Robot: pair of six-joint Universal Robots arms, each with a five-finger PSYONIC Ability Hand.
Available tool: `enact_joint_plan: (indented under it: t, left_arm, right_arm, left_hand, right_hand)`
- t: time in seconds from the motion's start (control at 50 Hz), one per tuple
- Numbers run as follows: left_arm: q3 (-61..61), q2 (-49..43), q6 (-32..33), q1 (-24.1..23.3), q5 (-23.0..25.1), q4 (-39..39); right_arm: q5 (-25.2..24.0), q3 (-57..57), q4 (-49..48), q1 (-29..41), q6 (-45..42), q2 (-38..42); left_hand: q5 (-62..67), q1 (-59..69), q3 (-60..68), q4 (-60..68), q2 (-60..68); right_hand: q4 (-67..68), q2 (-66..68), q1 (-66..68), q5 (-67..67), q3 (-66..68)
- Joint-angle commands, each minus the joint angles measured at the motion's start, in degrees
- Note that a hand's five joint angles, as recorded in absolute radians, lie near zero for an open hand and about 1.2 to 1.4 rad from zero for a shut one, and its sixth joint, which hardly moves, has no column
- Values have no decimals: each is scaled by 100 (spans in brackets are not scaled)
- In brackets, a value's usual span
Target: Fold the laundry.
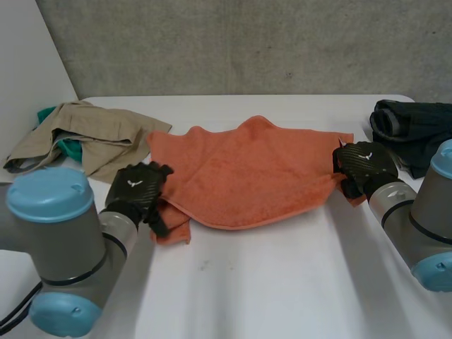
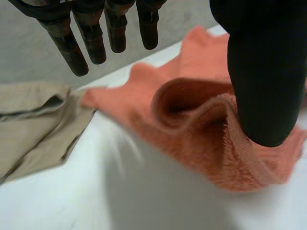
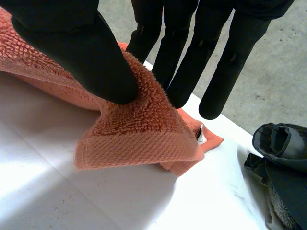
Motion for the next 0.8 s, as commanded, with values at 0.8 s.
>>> enact_joint_plan:
  t: [0.8]
  left_arm:
    - [551, -704, -2372, 617, 1163, -1239]
  right_arm:
    - [62, -161, -57, -351, 44, -217]
  left_hand:
    - [1426, 1400, 1398, 1472, 1448]
  right_hand:
    - [1122, 1238, 1774, 1199, 1175]
